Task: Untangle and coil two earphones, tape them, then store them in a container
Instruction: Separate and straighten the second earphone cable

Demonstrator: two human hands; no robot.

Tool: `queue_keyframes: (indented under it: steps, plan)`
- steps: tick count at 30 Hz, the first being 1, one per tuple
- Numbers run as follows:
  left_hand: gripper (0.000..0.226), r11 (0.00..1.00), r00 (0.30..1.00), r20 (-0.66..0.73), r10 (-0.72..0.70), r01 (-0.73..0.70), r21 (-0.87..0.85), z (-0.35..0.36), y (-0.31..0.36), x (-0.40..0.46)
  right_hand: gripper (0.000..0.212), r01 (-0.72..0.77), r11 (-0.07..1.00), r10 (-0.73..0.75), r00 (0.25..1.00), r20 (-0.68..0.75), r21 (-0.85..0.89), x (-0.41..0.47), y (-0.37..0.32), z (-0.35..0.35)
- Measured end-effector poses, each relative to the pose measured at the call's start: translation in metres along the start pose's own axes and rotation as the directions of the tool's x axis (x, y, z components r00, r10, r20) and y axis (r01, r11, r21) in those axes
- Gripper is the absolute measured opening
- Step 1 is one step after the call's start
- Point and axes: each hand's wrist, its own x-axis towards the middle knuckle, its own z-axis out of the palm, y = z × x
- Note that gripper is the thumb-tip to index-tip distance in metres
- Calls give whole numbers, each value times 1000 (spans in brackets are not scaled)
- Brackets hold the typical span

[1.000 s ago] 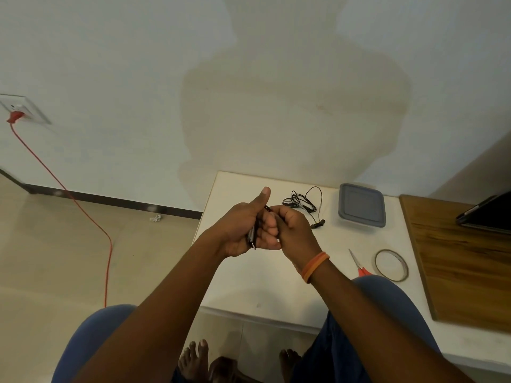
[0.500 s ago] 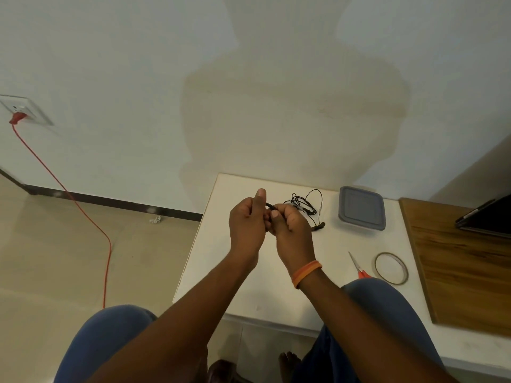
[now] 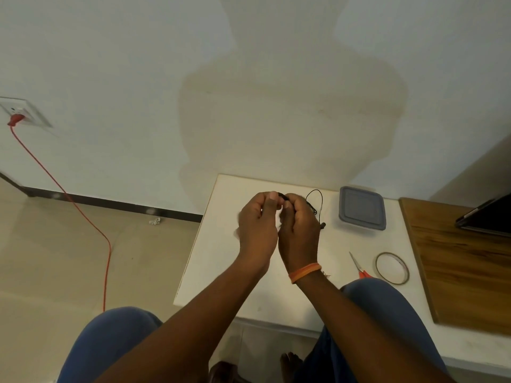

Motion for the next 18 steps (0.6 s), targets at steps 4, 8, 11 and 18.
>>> queue_keyframes:
  steps: [4,8,11,18]
  plan:
    - [30,995,999,51,-8,13,-94,-10,5,4,21,-98,994,97,995,38,41,2,-1,-2]
    - [30,942,969,68,-238,247,-226,1,-7,-4,23,-353,920,336,934,123,172,-5,-4,1]
    - [28,866,939,45,-340,331,-375,5,-9,0,24,-430,877,394,899,191,215,-10,-8,5]
    - [26,801,920,159,-359,391,-452,-3,-12,5,31,-437,865,314,855,414,245,-11,-4,0]
